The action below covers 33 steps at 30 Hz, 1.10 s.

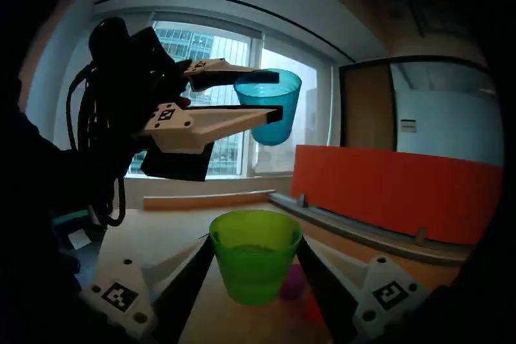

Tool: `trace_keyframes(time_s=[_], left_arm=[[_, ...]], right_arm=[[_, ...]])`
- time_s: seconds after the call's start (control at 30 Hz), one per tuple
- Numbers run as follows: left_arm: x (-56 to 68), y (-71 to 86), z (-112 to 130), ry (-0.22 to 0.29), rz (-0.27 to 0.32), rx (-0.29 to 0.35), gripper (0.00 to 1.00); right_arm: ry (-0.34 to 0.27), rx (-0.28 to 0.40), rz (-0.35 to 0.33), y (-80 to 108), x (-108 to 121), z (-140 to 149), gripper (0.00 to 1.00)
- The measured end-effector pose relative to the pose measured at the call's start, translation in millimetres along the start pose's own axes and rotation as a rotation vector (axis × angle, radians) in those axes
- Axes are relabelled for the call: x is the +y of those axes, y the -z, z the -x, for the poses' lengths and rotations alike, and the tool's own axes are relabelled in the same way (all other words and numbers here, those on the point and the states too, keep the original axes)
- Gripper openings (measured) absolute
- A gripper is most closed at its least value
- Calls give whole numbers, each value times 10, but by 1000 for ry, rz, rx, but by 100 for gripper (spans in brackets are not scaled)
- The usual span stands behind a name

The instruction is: Pour water

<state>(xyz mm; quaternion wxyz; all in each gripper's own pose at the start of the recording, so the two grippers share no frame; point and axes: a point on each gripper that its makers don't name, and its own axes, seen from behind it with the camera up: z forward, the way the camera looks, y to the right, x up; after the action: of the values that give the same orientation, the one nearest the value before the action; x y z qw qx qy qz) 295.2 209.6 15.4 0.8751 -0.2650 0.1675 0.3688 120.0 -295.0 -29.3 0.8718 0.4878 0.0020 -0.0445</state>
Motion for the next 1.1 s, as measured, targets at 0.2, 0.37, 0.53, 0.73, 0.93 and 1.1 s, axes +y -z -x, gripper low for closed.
trace_keyframes(time_s=[0.2, 0.37, 0.53, 0.73, 0.93, 1.1], left_arm=[[-63, -20, 35, 154, 5, -1, 87], [-117, -24, 111, 256, -1, -16, 87], [-145, -5, 162, 371, 8, -15, 87], [-163, 2, 233, 507, 23, -23, 87], [-148, -26, 297, 629, 43, -34, 87], [-153, -32, 347, 687, 45, -36, 88]], right_arm=[[2, 5, 2, 12, -18, -22, 90], [2, 9, 7, 23, -16, -39, 90], [-2, 13, 9, 36, -24, -50, 90], [-3, 15, 11, 48, -38, -77, 90], [-4, 18, 11, 51, -60, -103, 90], [-3, 15, 13, 49, -63, -87, 90]])
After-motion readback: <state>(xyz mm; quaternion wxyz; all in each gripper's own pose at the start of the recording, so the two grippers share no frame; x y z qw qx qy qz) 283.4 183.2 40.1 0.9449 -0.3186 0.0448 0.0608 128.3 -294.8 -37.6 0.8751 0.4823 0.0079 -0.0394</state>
